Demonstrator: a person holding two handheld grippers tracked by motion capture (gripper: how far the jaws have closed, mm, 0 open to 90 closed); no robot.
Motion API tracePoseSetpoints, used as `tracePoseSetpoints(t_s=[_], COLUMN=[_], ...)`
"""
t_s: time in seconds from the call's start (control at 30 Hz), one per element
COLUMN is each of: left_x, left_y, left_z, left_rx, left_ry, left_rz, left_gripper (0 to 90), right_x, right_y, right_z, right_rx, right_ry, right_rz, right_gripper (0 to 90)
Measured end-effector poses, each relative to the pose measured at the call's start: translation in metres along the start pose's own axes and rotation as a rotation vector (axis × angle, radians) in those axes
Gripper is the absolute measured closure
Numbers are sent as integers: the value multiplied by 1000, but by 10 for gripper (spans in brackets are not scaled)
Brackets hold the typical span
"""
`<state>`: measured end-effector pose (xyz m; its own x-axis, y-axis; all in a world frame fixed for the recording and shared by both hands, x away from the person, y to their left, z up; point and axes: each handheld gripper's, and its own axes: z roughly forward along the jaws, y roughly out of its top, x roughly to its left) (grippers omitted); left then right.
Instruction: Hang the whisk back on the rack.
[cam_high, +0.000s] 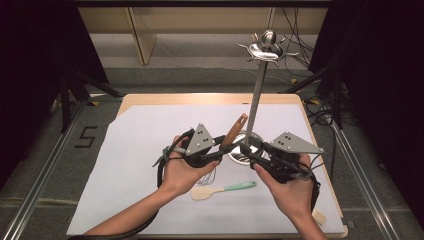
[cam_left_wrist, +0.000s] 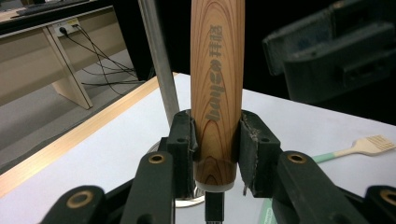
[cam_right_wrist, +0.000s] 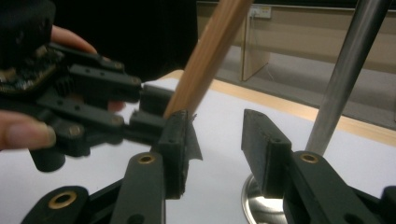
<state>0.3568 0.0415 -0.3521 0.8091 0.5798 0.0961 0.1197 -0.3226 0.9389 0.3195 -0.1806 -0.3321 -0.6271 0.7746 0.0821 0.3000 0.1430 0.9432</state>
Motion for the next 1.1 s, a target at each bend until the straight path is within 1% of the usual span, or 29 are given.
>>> tracePoseSetpoints(t_s=[0.1,0.13,0.17,0.2,0.23,0.27,0.3,0.33,0.37,0.4,0.43,0.47,0.5,0.53,0.67,0.73,0.83,0.93,1.0,1.03,1.07,1.1], left_x=[-1,-3,-4,-4,-6,-6,-7,-7,-8,-9,-10,-10,-12,-12,-13,-14,-14,-14,-12,-11,-8,-6], left_y=[-1,-1,-2,-2,-2,-2,-1,-1,-1,-1,-1,-1,-1,-1,0,0,-1,0,1,1,2,3], left_z=[1,2,3,3,4,4,5,5,5,5,5,5,5,5,5,5,7,7,6,6,3,1], left_rx=[5,6,7,7,8,8,10,10,9,7,4,4,1,1,1,2,1,-2,-5,-4,-8,-13], left_ry=[-3,-4,-7,-7,-11,-11,-18,-18,-24,-25,-25,-25,-25,-25,-29,-34,-44,-47,-65,-80,-125,-145], left_rz=[5,4,6,6,11,11,21,21,22,20,33,33,42,42,45,42,49,55,63,69,82,72], left_gripper=[676,676,676,676,676,676,676,675,675,675,675,675,675,675,675,675,674,673,672,665,657,641], right_x=[1,0,2,1,3,2,3,3,3,4,4,4,5,5,3,4,5,6,9,9,8,7], right_y=[3,6,7,9,10,11,12,12,13,13,14,14,14,14,16,17,17,17,18,19,20,20], right_z=[0,2,3,4,5,7,8,8,9,10,10,10,11,11,12,12,12,11,10,8,7,6], right_rx=[-4,-21,-20,-24,-26,-28,-24,-24,-25,-22,-23,-23,-21,-21,-31,-42,-40,-47,-48,-32,-35,-29], right_ry=[-2,1,5,6,4,9,11,11,-3,5,5,5,-2,-2,4,20,33,34,33,41,52,58], right_rz=[25,16,38,18,30,24,29,29,11,28,28,28,53,53,61,65,68,59,45,34,19,6], right_gripper=[624,625,624,624,623,622,618,618,618,620,621,621,626,626,655,692,727,741,742,742,743,743])
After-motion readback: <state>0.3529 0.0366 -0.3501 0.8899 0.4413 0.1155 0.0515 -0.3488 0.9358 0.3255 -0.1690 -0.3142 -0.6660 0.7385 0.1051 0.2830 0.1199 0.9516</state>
